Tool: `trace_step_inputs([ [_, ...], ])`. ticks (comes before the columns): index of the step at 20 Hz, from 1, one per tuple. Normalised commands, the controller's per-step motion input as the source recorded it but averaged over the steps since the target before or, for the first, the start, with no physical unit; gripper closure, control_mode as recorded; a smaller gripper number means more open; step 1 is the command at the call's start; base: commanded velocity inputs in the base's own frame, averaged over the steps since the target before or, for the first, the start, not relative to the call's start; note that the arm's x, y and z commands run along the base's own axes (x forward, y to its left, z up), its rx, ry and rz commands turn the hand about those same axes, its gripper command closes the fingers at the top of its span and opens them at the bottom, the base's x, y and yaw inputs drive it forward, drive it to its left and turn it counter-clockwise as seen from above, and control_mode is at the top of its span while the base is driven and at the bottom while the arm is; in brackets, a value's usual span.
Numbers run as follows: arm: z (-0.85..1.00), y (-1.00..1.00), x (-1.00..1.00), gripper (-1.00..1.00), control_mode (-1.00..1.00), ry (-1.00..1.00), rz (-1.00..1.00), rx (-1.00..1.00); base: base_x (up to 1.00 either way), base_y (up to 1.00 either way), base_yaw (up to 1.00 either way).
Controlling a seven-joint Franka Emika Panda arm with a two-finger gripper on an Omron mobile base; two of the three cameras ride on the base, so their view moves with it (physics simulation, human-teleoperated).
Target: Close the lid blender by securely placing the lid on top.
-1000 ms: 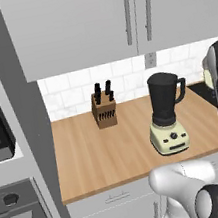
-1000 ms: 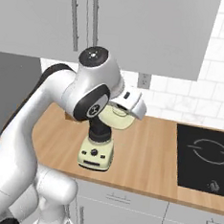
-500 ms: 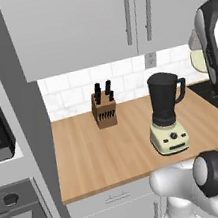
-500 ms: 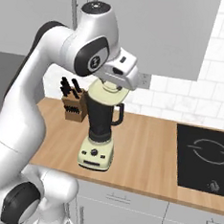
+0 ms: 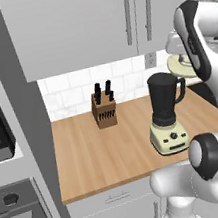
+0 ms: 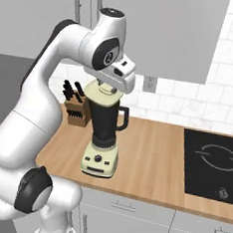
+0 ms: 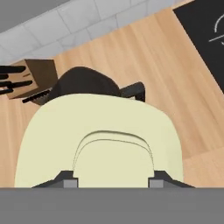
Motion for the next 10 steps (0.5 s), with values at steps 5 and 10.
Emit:
trace_step_inputs([
  [5,-0.37,0.21,0.56,1.00,-1.00,0.00,-0.04,0.00,0.00,0.00,0.00],
  [10,-0.37,0.19,0.42,1.00,-1.00,0.05,0.00,0.00,0.00,0.00,0.00],
])
